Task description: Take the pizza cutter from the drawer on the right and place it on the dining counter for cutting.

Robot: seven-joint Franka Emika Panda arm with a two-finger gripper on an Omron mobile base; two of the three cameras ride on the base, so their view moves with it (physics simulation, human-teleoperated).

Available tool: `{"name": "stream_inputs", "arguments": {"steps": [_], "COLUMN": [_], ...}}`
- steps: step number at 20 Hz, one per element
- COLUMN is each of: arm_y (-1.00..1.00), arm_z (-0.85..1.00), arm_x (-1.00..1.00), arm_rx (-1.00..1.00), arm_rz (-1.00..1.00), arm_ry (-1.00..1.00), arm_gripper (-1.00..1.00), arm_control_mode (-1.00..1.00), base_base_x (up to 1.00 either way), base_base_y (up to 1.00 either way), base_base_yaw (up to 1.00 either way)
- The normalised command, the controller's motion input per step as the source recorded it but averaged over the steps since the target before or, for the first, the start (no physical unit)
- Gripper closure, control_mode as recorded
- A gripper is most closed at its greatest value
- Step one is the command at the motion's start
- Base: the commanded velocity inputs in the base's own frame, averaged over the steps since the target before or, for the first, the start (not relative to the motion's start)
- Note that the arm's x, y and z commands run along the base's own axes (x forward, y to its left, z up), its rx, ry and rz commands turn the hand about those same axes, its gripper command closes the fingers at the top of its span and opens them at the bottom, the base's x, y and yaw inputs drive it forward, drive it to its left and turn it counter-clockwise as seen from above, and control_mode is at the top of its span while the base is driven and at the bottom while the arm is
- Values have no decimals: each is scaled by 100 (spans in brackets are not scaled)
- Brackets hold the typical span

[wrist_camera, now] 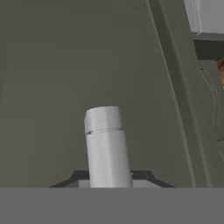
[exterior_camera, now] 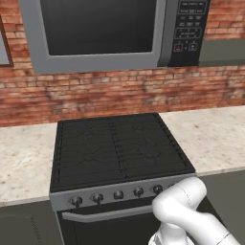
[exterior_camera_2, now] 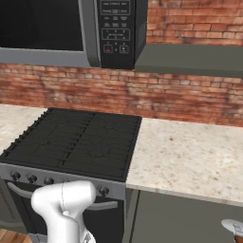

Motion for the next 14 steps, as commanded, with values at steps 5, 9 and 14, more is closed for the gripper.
{"name": "stream_inputs", "arguments": {"steps": [5,9,14], "arm_y": [0,0,-16], "arm_z": [0,0,0], "arm_x": [0,0,-25], "arm_rx": [0,0,0], "arm_rz": [0,0,0], "arm_ry": [0,0,0], "arm_gripper": [100,-100,-100], "arm_control_mode": [-100,-100,-100], "base_base_x": [0,0,0], "base_base_y": [0,0,0], "base_base_yaw": [0,0,0]}}
